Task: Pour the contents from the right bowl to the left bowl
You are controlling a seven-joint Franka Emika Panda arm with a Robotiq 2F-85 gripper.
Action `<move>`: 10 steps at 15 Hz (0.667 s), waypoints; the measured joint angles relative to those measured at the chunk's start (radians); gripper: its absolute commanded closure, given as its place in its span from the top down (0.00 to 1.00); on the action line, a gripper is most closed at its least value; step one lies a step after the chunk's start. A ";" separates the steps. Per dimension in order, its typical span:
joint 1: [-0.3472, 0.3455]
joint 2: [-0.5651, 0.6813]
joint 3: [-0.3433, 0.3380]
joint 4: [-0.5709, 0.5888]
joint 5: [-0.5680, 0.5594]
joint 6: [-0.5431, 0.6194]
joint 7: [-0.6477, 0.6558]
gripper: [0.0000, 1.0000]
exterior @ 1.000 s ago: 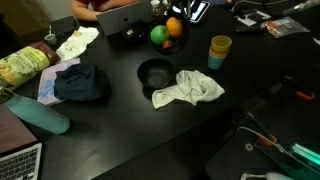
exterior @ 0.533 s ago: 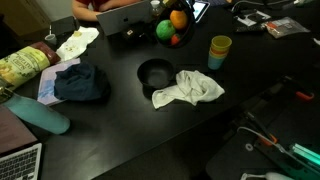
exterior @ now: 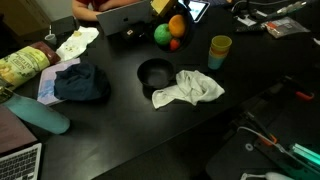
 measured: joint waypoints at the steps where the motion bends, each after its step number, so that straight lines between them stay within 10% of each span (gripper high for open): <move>1: 0.002 0.010 0.010 0.003 -0.006 -0.005 0.000 0.02; 10: 0.037 0.091 0.040 0.047 -0.130 -0.040 0.023 0.02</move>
